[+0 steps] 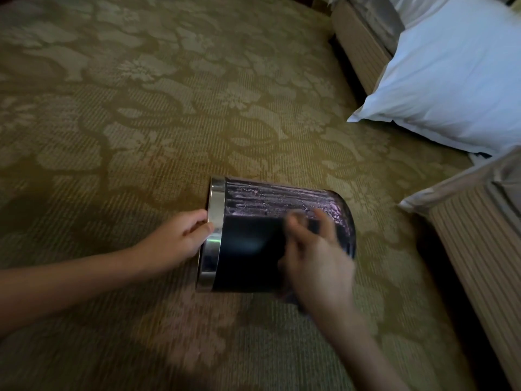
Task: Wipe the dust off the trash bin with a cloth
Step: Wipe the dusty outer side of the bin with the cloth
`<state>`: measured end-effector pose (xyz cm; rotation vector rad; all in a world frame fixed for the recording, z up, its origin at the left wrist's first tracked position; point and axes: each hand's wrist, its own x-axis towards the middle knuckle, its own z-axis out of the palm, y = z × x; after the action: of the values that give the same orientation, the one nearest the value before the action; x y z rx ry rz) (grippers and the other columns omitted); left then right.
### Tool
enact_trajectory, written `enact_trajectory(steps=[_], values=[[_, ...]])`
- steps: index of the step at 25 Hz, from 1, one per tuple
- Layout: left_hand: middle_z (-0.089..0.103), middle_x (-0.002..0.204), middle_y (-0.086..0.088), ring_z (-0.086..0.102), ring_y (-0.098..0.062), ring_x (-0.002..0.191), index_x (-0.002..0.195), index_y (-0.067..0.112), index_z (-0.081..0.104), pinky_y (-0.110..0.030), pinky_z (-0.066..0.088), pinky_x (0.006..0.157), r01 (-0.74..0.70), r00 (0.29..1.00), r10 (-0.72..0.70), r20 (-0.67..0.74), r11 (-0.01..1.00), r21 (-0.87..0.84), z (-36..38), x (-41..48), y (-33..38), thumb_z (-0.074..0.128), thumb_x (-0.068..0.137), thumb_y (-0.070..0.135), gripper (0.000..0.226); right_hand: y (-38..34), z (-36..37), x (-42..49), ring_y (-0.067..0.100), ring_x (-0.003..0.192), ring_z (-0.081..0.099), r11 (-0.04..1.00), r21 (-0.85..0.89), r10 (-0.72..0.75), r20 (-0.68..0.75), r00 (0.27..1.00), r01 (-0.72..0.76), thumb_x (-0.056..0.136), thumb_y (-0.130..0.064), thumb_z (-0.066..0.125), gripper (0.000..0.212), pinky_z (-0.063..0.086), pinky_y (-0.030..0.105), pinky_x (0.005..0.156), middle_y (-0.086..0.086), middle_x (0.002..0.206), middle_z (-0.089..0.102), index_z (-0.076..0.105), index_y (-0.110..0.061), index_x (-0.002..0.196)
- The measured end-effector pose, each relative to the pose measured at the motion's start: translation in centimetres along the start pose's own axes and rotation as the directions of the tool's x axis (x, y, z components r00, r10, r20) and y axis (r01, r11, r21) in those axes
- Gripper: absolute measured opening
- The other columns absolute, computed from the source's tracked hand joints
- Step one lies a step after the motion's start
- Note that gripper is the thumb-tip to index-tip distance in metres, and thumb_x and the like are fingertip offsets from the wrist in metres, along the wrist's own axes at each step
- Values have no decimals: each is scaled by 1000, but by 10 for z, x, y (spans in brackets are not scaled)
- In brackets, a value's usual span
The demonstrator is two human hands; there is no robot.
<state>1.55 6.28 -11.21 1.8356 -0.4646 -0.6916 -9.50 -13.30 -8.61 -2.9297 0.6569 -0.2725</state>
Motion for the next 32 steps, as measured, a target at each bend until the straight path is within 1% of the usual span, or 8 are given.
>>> enact_trajectory(steps=[5, 8, 11, 17, 19, 25, 29, 32], values=[[61, 57, -1, 54, -7, 52, 100, 4, 60, -16, 42, 48, 31, 999, -30, 16, 997, -77, -1, 4, -3, 45, 100, 16, 20, -58, 14, -4, 26, 62, 65, 951, -17, -309, 18, 951, 309, 91, -30, 56, 30, 52, 34, 54, 12, 136, 45, 58, -35, 121], [51, 48, 6, 43, -1, 43, 106, 1, 60, -13, 34, 40, 34, 998, -29, 51, 996, -88, -1, 6, -2, 44, 101, 16, 23, -1, -3, 4, 28, 62, 65, 989, -41, -141, -37, 989, 139, 95, -40, 54, 30, 54, 37, 55, 1, 105, 48, 53, -46, 124], [50, 51, 6, 43, -3, 46, 107, 4, 62, -15, 34, 42, 5, 998, -3, 56, 999, -45, 0, 3, -2, 44, 101, 18, 23, 67, -23, 13, 31, 87, 67, 972, -98, 217, 8, 976, -216, 97, -61, 34, 36, 51, 40, 73, 2, 106, 58, 53, -53, 127], [59, 50, 15, 48, 4, 44, 96, 20, 62, -12, 38, 47, -45, 998, 45, 52, 999, -13, 4, -4, 7, 41, 102, 12, 23, 56, -27, 16, 34, 100, 65, 971, -18, 240, 21, 971, -240, 99, -54, 36, 38, 47, 41, 79, 5, 107, 70, 62, -43, 126], [59, 49, 18, 49, 6, 43, 94, 22, 60, -9, 36, 46, -49, 997, 49, 61, 999, 0, 4, -5, 8, 40, 102, 10, 25, 39, -25, 17, 35, 96, 65, 980, -25, 198, 38, 979, -197, 99, -47, 41, 34, 48, 40, 76, 7, 103, 69, 63, -39, 123], [67, 70, 17, 59, 8, 61, 101, 16, 61, -14, 43, 60, -78, 997, 76, 34, 994, 80, 4, -4, -6, 42, 103, 18, 20, -79, 11, 0, 28, 70, 66, 935, 28, -355, 62, 933, 354, 93, -30, 49, 29, 34, 31, 54, 3, 90, 65, 61, -21, 118], [50, 45, 12, 42, 1, 39, 97, 5, 57, -10, 33, 42, -12, 997, 13, 71, 1000, -17, 5, -4, -5, 39, 103, 13, 21, -54, 7, 1, 24, 56, 61, 938, -36, -345, -4, 939, 344, 96, -36, 47, 25, 34, 29, 48, -3, 74, 56, 60, -31, 116], [43, 45, 9, 37, -1, 41, 95, 1, 56, -16, 32, 44, -30, 997, 30, 66, 1000, -9, 5, -4, -6, 39, 103, 16, 24, 6, -5, 7, 30, 77, 68, 987, -105, -120, 13, 993, 121, 100, -47, 38, 29, 47, 35, 59, 0, 85, 64, 55, -35, 121]])
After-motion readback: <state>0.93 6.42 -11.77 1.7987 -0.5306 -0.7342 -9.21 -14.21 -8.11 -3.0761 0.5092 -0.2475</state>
